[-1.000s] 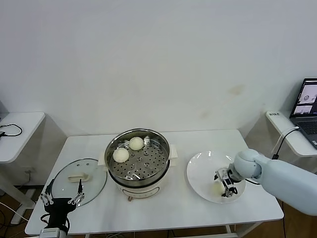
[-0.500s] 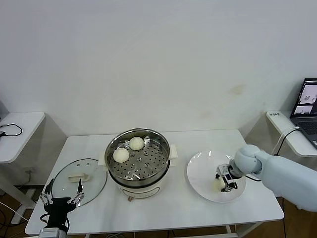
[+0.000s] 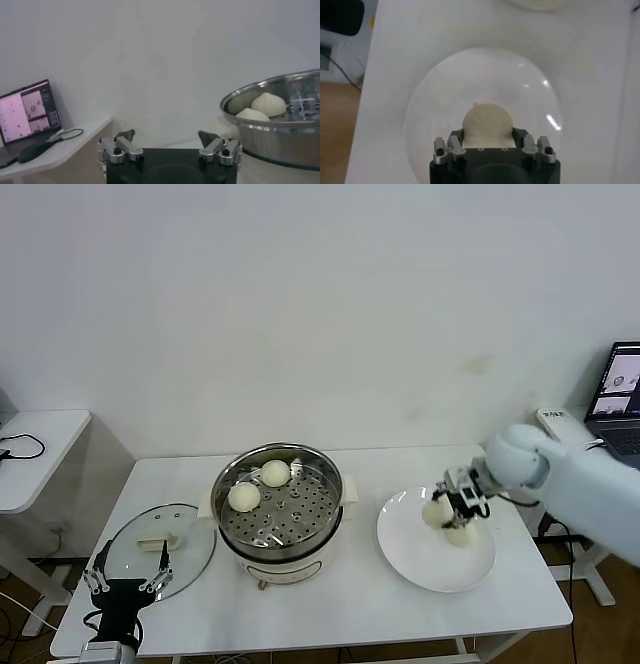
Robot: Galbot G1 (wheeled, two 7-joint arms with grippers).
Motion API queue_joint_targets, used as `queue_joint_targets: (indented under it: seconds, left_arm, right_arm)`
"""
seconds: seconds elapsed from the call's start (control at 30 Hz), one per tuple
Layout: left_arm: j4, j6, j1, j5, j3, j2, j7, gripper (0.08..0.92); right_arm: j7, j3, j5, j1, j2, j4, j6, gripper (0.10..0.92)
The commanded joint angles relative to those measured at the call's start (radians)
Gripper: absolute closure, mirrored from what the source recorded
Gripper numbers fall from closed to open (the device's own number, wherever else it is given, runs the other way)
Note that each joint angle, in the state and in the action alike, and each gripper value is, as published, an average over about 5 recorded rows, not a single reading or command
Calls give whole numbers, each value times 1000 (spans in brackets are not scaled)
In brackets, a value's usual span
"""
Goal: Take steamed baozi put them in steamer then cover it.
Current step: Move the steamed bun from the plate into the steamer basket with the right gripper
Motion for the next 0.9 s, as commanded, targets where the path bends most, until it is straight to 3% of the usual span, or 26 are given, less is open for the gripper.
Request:
queue_joint_targets:
  seconds: [0.03, 0.47, 0.9]
  left_arm:
    - [-3, 1, 1, -1, -1, 0, 1, 177]
    - [-11, -1, 14, -6, -28, -6, -1, 177]
    - [-13, 1, 10, -10, -50, -14, -1, 177]
  right_arm:
    - [-4, -147, 154, 360, 163, -11, -11, 406]
    - [73, -217, 262, 354, 499, -57, 3, 406]
    - [150, -295, 146, 221, 703, -154, 209, 406]
